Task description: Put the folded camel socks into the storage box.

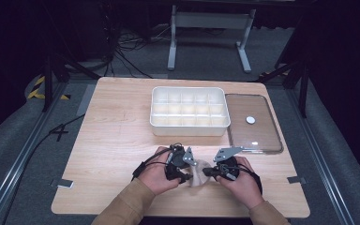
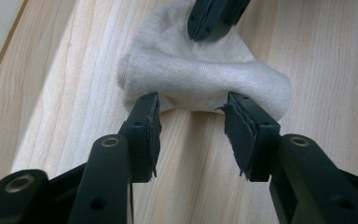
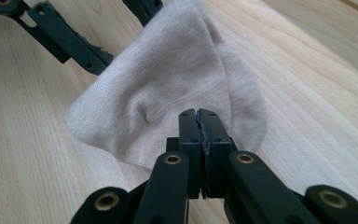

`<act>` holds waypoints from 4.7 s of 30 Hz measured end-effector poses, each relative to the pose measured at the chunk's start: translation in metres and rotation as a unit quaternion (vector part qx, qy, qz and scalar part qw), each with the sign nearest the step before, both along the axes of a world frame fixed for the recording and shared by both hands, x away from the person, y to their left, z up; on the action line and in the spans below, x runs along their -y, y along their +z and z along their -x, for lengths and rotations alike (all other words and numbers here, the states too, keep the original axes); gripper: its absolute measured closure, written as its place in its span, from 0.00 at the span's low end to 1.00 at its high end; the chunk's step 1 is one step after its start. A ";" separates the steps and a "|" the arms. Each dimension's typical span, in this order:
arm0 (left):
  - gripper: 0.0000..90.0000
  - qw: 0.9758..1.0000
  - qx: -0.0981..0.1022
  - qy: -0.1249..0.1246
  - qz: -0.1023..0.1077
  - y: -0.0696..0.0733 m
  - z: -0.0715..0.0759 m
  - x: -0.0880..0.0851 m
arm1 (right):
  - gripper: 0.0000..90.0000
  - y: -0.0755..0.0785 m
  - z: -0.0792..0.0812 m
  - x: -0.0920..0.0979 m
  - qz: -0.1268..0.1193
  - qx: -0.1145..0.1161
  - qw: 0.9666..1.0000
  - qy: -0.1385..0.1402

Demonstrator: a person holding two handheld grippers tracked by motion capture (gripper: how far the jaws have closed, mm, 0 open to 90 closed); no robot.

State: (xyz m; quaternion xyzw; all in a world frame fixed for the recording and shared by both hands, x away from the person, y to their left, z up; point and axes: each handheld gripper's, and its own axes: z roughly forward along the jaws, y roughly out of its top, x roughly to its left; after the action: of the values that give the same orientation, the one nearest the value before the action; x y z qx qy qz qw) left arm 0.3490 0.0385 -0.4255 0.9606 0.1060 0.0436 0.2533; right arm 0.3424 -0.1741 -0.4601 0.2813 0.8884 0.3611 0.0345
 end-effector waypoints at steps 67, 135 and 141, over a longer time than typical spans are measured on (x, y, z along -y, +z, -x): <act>0.38 0.999 0.011 -0.022 0.027 -0.025 0.002 0.013 | 0.92 0.002 0.005 -0.001 -0.014 -0.030 0.999 -0.026; 0.39 0.995 0.003 0.092 0.024 0.005 -0.008 -0.031 | 0.83 0.015 -0.005 0.003 -0.112 -0.083 0.984 -0.109; 0.39 0.995 0.001 0.100 0.024 0.008 -0.010 -0.037 | 0.83 0.020 -0.008 0.008 -0.112 -0.082 0.984 -0.111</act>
State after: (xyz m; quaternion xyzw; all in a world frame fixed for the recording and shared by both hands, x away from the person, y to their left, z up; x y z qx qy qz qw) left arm 0.3587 0.0757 -0.4173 0.9386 0.2023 0.0675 0.2713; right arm 0.3499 -0.1820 -0.4404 0.4084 0.8058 0.4278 -0.0301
